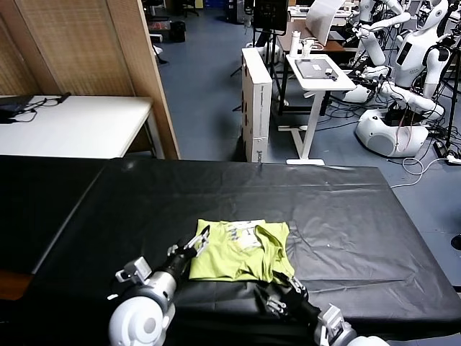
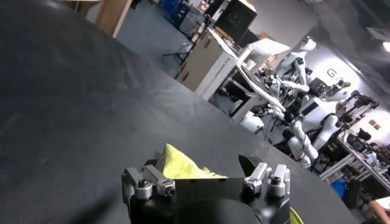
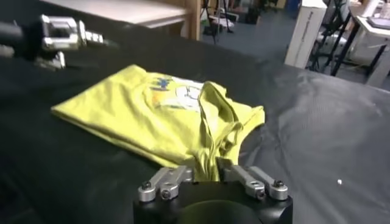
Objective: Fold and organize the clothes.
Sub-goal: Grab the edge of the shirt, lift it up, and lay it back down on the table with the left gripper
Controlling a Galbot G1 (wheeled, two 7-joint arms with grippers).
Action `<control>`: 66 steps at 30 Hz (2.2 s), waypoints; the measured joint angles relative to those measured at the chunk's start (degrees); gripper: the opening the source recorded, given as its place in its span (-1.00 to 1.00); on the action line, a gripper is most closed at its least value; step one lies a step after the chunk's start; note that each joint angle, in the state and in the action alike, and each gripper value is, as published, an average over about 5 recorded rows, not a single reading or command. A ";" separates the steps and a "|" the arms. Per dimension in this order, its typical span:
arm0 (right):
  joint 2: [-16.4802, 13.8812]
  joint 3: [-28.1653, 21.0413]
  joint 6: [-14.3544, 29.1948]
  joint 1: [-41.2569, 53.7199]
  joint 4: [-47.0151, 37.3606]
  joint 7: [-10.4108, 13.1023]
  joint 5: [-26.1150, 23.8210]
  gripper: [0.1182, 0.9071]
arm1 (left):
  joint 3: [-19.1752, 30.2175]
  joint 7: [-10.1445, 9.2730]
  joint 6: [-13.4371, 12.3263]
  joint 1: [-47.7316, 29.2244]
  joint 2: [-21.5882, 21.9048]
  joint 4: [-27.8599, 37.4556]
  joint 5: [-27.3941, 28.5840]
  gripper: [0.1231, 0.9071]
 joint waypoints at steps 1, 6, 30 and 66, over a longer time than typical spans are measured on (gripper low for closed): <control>-0.07 0.32 -0.20 -0.17 0.08 0.21 0.12 0.32 | -0.01 0.01 -0.03 0.01 0.00 0.10 0.00 1.00; -0.73 2.49 -3.63 -0.87 0.95 1.79 1.98 0.95 | -0.03 0.02 -0.13 -0.07 -0.03 0.58 0.07 1.00; -4.39 8.89 -7.77 -1.50 7.47 3.97 8.59 1.00 | -1.37 0.55 -0.37 0.34 -0.16 1.65 0.65 1.00; 5.25 -15.35 -14.54 34.54 -15.80 2.63 -3.93 1.00 | -5.23 1.76 -3.12 5.38 -0.67 -0.31 7.01 1.00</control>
